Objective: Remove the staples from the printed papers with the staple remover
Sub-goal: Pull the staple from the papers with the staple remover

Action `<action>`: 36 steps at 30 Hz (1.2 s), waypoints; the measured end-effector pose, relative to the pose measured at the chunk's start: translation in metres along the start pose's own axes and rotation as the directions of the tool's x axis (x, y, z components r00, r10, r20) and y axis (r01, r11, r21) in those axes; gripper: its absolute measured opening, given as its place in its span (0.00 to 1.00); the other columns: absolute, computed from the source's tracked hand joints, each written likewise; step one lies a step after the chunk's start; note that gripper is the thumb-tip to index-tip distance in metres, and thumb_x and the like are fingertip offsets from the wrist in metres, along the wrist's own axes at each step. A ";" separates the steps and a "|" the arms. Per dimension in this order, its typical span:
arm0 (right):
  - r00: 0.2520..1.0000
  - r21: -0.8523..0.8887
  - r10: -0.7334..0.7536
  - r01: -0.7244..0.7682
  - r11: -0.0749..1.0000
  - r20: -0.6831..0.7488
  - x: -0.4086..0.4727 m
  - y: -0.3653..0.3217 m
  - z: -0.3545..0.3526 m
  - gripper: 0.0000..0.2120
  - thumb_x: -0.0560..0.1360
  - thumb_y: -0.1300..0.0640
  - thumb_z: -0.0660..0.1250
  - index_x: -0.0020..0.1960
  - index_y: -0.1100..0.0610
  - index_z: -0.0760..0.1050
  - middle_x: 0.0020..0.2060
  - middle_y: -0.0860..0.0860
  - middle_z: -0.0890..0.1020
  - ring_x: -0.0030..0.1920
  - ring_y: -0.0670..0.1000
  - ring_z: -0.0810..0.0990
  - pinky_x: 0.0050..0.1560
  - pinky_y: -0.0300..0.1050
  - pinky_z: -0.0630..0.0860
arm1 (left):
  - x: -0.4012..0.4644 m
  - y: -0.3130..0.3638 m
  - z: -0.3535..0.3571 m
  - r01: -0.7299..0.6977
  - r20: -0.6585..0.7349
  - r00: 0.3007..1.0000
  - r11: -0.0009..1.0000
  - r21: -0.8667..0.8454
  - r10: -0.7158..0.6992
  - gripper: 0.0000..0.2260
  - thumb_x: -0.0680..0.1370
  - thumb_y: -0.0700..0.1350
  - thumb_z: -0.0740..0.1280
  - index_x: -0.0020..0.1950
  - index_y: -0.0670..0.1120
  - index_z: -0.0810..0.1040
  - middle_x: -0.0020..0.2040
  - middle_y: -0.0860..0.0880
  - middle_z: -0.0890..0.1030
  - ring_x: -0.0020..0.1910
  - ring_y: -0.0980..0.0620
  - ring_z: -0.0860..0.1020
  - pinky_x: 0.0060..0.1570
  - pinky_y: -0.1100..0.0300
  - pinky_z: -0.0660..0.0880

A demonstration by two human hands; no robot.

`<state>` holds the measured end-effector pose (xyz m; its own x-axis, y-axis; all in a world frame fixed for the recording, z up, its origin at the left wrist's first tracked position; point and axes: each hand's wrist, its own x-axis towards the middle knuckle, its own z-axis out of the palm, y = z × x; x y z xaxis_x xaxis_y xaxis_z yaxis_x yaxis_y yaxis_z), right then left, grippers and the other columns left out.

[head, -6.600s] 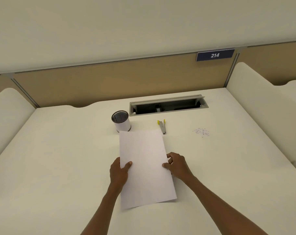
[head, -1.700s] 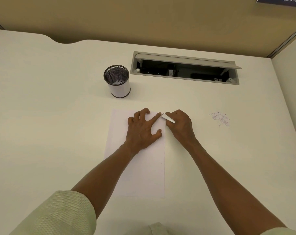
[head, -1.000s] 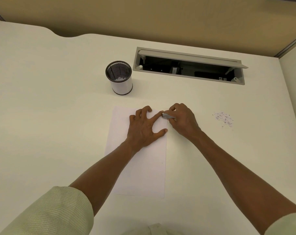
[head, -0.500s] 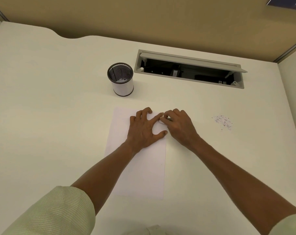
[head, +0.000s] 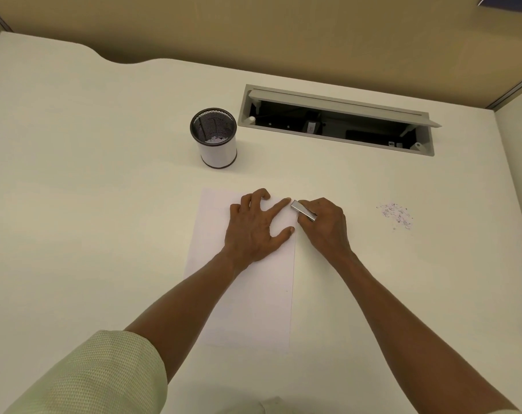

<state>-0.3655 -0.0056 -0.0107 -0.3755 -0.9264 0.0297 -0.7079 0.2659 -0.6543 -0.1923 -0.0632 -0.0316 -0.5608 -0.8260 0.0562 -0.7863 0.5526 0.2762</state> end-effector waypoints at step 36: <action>0.988 -0.107 -0.136 0.144 0.984 0.077 0.009 0.005 -0.004 0.16 0.71 0.59 0.63 0.56 0.52 0.82 0.42 0.49 0.78 0.42 0.51 0.77 0.40 0.45 0.73 | 0.001 0.000 0.002 0.001 -0.009 1.000 1.000 0.020 -0.001 0.29 0.75 0.71 0.57 0.75 0.64 0.67 0.67 0.50 0.68 0.63 0.46 0.68 0.52 0.51 0.66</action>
<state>-0.3747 -0.0112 -0.0101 -0.2281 -0.9718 0.0599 -0.8146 0.1568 -0.5584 -0.1932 -0.0635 -0.0331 -0.5573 -0.8277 0.0650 -0.7921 0.5535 0.2573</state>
